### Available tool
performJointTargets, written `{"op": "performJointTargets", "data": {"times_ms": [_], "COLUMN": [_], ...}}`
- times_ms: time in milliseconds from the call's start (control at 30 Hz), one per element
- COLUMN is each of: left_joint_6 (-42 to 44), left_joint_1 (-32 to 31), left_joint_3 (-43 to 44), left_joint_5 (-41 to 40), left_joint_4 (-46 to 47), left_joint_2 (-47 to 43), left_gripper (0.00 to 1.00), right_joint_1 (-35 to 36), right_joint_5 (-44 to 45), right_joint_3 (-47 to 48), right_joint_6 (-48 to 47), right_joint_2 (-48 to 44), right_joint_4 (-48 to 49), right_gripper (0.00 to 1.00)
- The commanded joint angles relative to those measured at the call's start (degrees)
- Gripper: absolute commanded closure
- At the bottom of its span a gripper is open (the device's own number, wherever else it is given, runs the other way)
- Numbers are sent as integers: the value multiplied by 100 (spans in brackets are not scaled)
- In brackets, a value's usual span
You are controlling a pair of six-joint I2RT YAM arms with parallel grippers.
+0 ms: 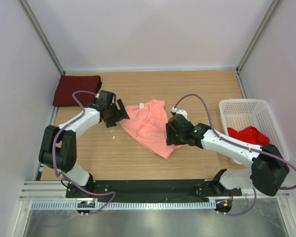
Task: Fold and stack the t-shirts
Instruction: Flatten the tshirt out
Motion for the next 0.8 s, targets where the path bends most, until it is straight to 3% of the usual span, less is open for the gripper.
{"op": "performJointTargets", "data": {"times_ms": [0,67,100,167,267,333,367,467,600,767], "left_joint_6": [136,136,136,84,-65,-206,-250,-364,-496,-681], "left_joint_1": [-6,-6,-6,-6,-6,-6,-6,-6,-6,64], "left_joint_3": [374,427,427,349,25,-239,-449,-837,-1058,-1111], "left_joint_5": [276,320,338,181,-276,-304,-304,-102,250,338], "left_joint_4": [322,340,340,191,6,67,94,225,383,472], "left_joint_2": [361,486,512,443,13,-416,-576,-919,-929,-762], "left_gripper": [19,28,49,71,86,92,100,100,100,100], "right_joint_1": [12,12,12,-6,-337,-645,-821,-666,300,1899], "right_joint_5": [742,988,1137,1742,2340,2334,2290,1732,1253,1796], "right_joint_3": [-425,-522,-558,-558,-330,-6,178,935,1278,1095], "right_joint_6": [585,770,797,797,596,350,140,-396,-776,-942], "right_joint_2": [-170,-276,-398,-487,-444,-251,-172,-153,-206,390], "right_joint_4": [5,-65,-100,-231,-329,-346,-460,-602,-259,838], "right_gripper": [40,48,52,62,64,64,64,63,62,64]}}
